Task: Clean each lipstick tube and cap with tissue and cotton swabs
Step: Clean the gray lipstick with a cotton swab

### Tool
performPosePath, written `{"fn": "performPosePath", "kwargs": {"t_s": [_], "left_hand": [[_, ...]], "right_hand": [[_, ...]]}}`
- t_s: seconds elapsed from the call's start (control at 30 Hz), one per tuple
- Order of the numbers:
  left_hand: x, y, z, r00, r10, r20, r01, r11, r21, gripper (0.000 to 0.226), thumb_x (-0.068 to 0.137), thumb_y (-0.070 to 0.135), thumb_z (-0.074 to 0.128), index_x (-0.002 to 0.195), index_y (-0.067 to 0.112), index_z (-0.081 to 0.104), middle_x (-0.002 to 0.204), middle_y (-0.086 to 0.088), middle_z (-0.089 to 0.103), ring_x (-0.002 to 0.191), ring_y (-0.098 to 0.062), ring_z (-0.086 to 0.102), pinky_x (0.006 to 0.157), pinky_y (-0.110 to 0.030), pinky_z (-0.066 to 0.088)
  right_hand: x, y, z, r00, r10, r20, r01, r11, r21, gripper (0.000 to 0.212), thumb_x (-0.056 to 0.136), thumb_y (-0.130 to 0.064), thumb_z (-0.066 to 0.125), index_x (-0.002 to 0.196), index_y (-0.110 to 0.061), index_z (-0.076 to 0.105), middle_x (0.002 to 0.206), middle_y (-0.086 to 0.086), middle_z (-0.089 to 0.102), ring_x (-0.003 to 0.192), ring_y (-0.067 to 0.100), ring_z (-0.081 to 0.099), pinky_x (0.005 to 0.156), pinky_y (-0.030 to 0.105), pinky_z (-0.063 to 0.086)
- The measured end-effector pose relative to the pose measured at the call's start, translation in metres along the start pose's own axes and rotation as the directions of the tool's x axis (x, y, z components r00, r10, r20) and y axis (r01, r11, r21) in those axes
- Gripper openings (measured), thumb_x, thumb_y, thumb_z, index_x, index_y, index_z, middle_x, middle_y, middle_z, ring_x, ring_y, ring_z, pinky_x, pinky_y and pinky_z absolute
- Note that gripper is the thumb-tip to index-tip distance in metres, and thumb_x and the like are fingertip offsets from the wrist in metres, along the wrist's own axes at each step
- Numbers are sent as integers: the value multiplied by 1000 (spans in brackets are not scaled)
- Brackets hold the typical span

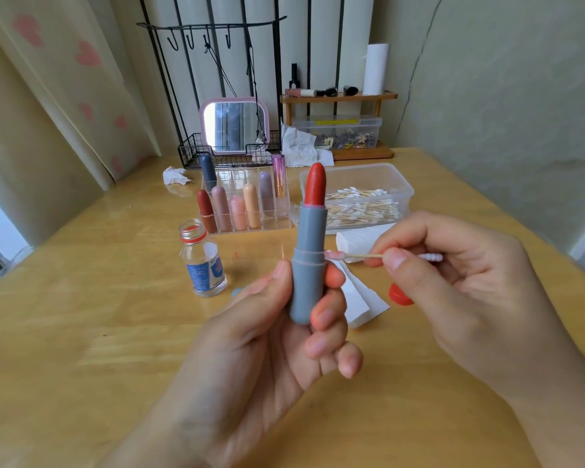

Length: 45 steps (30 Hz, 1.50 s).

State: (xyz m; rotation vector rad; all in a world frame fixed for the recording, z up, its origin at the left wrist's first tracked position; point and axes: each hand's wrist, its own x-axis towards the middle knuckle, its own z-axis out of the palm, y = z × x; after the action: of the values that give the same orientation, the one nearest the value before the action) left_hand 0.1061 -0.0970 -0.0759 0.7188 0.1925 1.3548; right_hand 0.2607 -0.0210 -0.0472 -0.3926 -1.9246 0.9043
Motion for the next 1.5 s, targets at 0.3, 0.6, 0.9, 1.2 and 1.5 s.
{"fn": "performPosePath", "kwargs": {"t_s": [0.3, 0.6, 0.9, 1.2, 1.5], "left_hand": [[-2, -3, -1, 958, 251, -137, -180, 900, 396, 22, 80, 26, 71, 96, 11, 65, 81, -10, 61, 62, -17, 56, 63, -31, 51], [0, -9, 12, 796, 547, -261, -165, 610, 775, 22, 66, 8, 71, 78, 7, 53, 66, -13, 68, 47, -18, 59, 48, -22, 48], [-3, -11, 10, 668, 713, -213, -25, 307, 951, 29, 53, 38, 78, 76, 30, 62, 70, 0, 72, 60, -17, 67, 56, -29, 52], [-3, -9, 8, 599, 795, -94, 11, 110, 994, 29, 59, 44, 73, 81, 33, 58, 77, 20, 70, 67, -3, 67, 63, -15, 51], [-4, -8, 6, 573, 815, -88, 28, 88, 996, 28, 57, 46, 72, 80, 37, 59, 75, 19, 69, 64, -5, 66, 61, -15, 51]], "right_hand": [[-4, 0, 6, 996, -88, -13, 84, 982, -171, 14, 84, -30, 53, 77, -22, 63, 54, 7, 49, 49, 15, 41, 48, 18, 35], [-1, -6, 2, 981, -192, -4, 175, 904, -390, 11, 81, -23, 56, 73, -23, 62, 56, -23, 34, 53, -1, 40, 53, 7, 29], [-7, -6, 18, 980, -200, 17, 185, 866, -465, 10, 84, -19, 59, 79, -18, 68, 57, -17, 45, 53, 4, 44, 49, 12, 34], [-6, -5, 19, 978, -207, 31, 199, 871, -449, 13, 83, -21, 56, 76, -18, 66, 58, -22, 38, 52, -4, 38, 52, 6, 30], [-4, -7, 14, 978, -207, 6, 192, 898, -395, 13, 79, -19, 55, 70, -16, 63, 54, -24, 29, 51, -8, 38, 54, -1, 29]]}}
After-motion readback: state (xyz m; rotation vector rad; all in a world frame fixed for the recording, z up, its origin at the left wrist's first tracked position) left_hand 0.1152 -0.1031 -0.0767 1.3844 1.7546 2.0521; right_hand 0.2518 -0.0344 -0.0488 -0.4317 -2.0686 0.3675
